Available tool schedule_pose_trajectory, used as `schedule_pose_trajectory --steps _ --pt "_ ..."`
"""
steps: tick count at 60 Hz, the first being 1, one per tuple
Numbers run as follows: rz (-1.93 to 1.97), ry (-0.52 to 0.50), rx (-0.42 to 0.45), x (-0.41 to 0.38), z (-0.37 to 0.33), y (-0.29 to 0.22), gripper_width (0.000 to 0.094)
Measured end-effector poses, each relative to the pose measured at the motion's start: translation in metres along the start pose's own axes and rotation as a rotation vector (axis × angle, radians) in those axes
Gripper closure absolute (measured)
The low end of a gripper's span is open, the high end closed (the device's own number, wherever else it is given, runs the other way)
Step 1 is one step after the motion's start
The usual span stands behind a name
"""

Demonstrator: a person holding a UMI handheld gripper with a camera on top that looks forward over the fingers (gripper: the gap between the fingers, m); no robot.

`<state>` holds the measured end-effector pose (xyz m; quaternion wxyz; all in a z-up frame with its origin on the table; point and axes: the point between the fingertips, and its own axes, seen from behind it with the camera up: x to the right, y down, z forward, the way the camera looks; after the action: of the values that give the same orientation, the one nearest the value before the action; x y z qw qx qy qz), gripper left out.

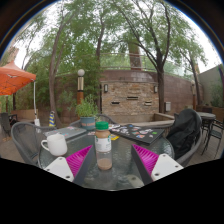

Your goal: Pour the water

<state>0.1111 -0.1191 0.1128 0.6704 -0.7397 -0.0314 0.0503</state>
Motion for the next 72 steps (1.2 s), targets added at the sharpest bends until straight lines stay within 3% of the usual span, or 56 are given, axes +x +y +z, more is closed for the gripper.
schedule_pose_trajectory --steps 9,18,22,25,31,42,49,60,72 --pt "-0.04 -0.019 0.0 -0.036 0.06 -0.003 0.0094" --pt "-0.081 0.06 -0.028 -0.036 0.11 0.005 0.0113" --pt "-0.064 0.109 -0.038 -0.026 0.122 0.012 0.0246" --pt "-0.062 0.156 -0.044 -0.016 0.127 0.015 0.0463" --pt "-0.009 0.164 -0.007 -0.016 0.131 0.016 0.0493" --pt "-0.045 0.147 -0.019 -0.022 0.128 0.016 0.0494" --pt "-0.095 0.127 -0.073 -0.027 0.137 0.016 0.0594" --pt "-0.518 0.126 -0.025 -0.073 0.137 -0.04 0.0629" --pt "-1.46 0.07 0.011 -0.152 0.144 -0.058 0.0633"
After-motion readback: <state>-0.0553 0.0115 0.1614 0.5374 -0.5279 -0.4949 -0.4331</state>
